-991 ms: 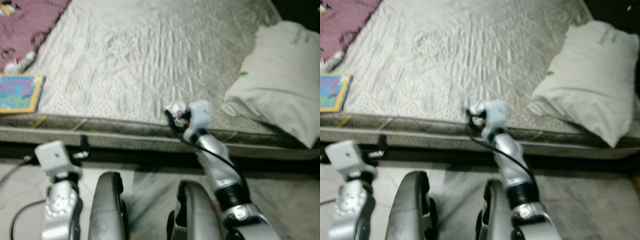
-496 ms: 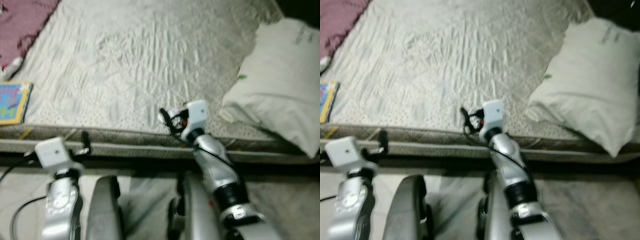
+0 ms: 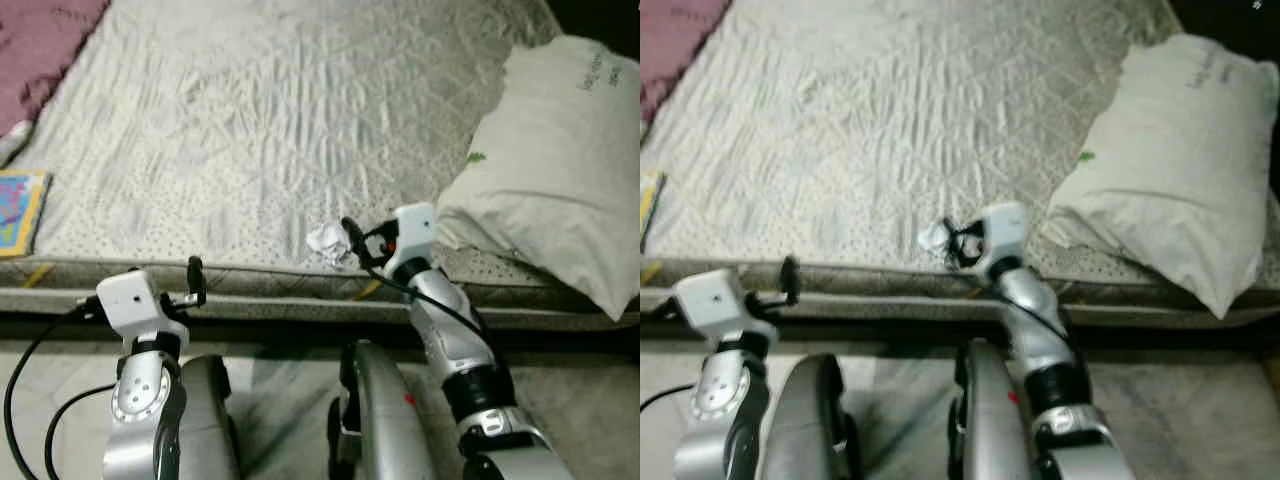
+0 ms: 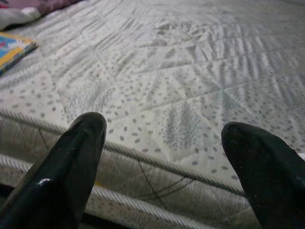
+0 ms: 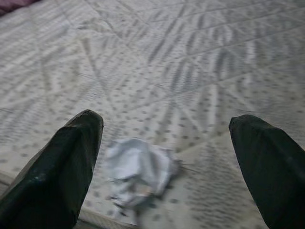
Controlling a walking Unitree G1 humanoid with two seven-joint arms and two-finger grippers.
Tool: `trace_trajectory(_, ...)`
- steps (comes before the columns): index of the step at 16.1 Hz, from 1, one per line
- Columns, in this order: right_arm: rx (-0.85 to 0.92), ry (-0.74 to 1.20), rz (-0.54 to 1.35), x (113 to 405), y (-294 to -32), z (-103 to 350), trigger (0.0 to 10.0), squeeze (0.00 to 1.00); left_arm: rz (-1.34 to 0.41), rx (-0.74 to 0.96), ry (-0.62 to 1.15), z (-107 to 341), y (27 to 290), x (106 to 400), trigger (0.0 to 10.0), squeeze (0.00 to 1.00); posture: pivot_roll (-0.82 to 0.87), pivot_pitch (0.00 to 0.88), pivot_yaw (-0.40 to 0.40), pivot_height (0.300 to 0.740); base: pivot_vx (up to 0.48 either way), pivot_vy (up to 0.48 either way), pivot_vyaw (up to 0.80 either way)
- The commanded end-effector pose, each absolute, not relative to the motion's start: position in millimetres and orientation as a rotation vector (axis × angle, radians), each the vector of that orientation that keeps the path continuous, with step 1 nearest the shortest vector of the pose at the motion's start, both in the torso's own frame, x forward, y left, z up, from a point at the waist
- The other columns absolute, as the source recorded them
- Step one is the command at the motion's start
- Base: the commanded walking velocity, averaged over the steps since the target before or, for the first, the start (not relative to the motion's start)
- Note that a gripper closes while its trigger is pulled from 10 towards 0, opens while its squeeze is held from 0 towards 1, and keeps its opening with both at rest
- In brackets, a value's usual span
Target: Clean up the room
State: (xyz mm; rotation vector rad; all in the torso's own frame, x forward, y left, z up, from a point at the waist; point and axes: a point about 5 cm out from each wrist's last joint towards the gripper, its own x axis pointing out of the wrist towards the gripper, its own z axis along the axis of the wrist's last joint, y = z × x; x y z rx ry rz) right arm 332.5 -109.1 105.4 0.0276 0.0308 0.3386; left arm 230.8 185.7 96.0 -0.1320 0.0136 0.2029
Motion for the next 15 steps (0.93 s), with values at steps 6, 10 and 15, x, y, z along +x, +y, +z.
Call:
trace_trajectory(6,0.047,0.031,0.295,335,-112,104,10.0,0.00,0.126,-0.133,0.043,91,178,226,10.0,0.00,-0.02,0.188,-0.044,0.592,0.157,0.000,-0.09)
trace_trajectory(10,0.040,0.040,0.301,333,-110,101,10.0,0.00,0.115,-0.100,0.036,94,177,229,10.0,0.00,-0.01,0.211,-0.057,0.592,0.077,0.000,0.00)
trace_trajectory(15,0.054,0.056,0.310,329,-107,98,10.0,0.00,0.185,-0.079,0.077,90,186,210,10.0,0.00,0.00,0.271,-0.060,0.572,0.000,0.000,0.00)
